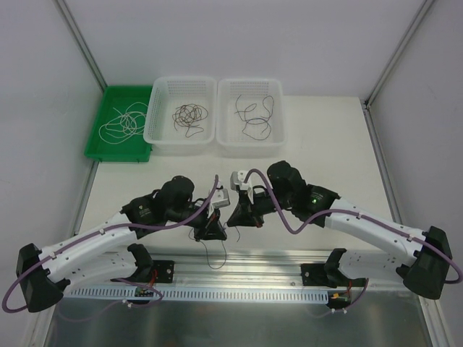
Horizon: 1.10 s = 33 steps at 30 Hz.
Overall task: Untangle the cables
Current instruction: Untie the cable.
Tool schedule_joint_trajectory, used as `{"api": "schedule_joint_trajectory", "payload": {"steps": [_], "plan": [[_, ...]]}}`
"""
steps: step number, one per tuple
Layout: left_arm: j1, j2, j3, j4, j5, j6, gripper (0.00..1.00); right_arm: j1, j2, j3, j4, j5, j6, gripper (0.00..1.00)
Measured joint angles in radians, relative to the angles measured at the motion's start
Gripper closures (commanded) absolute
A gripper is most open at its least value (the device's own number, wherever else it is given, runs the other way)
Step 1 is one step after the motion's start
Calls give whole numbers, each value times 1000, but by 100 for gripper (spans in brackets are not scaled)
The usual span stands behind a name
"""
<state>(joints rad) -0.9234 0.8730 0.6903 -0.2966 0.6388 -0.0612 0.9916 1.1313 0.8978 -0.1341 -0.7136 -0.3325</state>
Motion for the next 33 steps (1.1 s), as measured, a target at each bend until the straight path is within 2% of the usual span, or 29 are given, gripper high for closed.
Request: {"api": "schedule_joint_trajectory", "payload": {"steps": [9,13,16,17,22,27,33], "plan": [[0,-59,-3,33,-68,-13,88,24,24,-19,76,-7,52,99],[0,-95,-7,6,-92,-31,75,40,35,-20,95,-6,57,99],[0,-137,-18,19,-115,-46,59,42,35,-33,98,11,60,99],[0,-154,-21,28,-127,-53,49,42,35,-41,96,23,63,99],[0,-237,-53,60,-188,-83,32,33,18,-74,74,117,102,99],[0,-296,-96,68,-253,-91,27,21,-22,-78,21,248,163,99],[-3,-287,-114,74,-346,-91,28,21,-36,-74,-43,336,249,99]]}}
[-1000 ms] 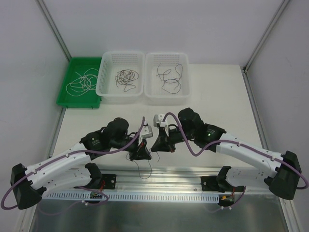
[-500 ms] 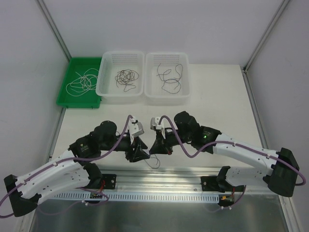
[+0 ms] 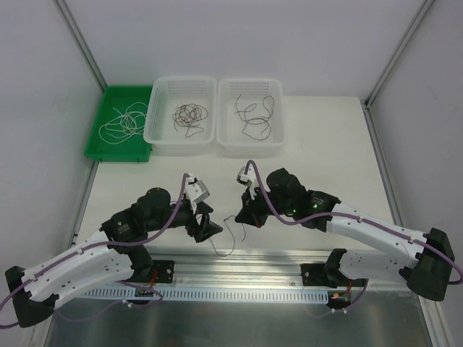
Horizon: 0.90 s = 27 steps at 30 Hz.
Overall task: Untangle the cables
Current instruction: Untie the cable.
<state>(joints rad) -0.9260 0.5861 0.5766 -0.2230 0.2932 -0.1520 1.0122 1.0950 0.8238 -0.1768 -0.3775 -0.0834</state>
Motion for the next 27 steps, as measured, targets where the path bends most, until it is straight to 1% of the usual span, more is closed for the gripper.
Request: {"api": "schedule_joint_trajectory", "payload": {"steps": [5,10,13,14,18,19,23,24,25,27], "plan": [[-47,58,-1,24,-101,38,30,0,0,8,-48,58,102,99],[-85,79,-30,117,-141,144,32,0,0,26,-91,95,191,99],[-90,95,-52,182,-140,201,35,0,0,44,-104,106,222,99],[-90,98,-60,202,-139,217,39,0,0,50,-106,109,233,99],[-90,108,-98,280,-137,279,45,0,0,57,-105,109,264,99],[-90,110,-108,299,-137,295,51,0,0,57,-105,108,270,99],[-90,108,-153,385,-139,350,64,0,0,57,-105,108,286,99],[-90,103,-167,405,-139,359,70,0,0,57,-105,108,288,99],[-90,99,-178,422,-138,370,81,0,0,57,-105,108,290,99],[-90,84,-201,455,-137,383,93,0,0,57,-104,109,290,99]]}}
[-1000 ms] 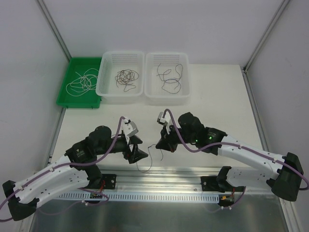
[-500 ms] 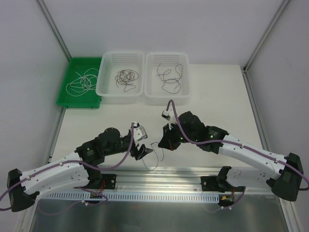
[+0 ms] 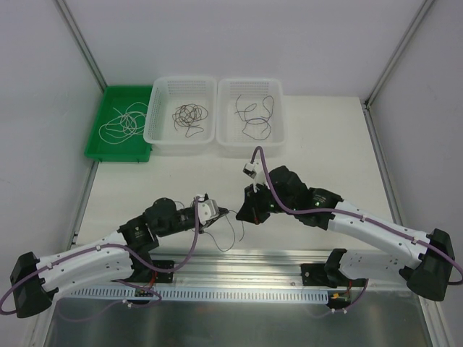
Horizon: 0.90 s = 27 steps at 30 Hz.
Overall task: Untangle the cables
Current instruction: Untie the cable.
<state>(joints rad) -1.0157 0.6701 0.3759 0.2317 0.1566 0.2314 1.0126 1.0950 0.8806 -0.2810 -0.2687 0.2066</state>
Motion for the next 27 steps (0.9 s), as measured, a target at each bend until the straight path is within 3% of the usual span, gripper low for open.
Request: {"api": "schedule_joint_trajectory", "payload": {"steps": [2,4,7,8,11,22,27], "plan": [[0,-12,-10,24,5,13,100,0,0,0,0,2,0,99],[0,-24,-16,42,17,21,100,0,0,0,0,4,0,99],[0,-35,-16,56,27,20,100,0,0,0,2,11,-4,83],[0,-37,-16,62,28,18,100,1,0,0,2,14,-11,72],[0,-27,-13,58,24,-9,100,8,-2,0,-2,38,-43,58],[0,116,112,-73,16,-162,100,76,-73,80,-89,224,-208,57],[0,139,146,-115,15,-201,100,94,-93,93,-95,288,-238,70]]}}
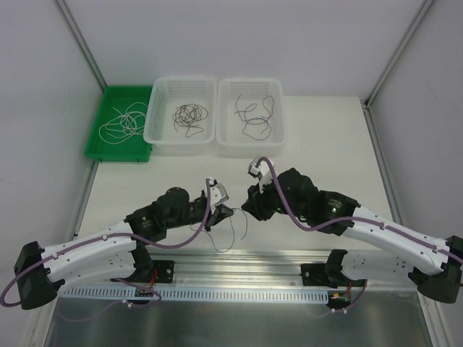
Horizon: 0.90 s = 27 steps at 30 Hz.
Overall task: Untangle the cables
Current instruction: Untie the cable.
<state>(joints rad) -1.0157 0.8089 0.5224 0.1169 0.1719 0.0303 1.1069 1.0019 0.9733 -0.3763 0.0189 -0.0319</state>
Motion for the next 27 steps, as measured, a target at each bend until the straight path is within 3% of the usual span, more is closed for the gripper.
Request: {"api": "schedule_joint_trajectory", "payload": {"steps": [11,27], "plan": [[0,29,33,-34,1,-74,100,5,44,-6,51,-37,5,79],[0,8,43,-59,2,-98,100,6,111,-22,112,-90,20,79]]}}
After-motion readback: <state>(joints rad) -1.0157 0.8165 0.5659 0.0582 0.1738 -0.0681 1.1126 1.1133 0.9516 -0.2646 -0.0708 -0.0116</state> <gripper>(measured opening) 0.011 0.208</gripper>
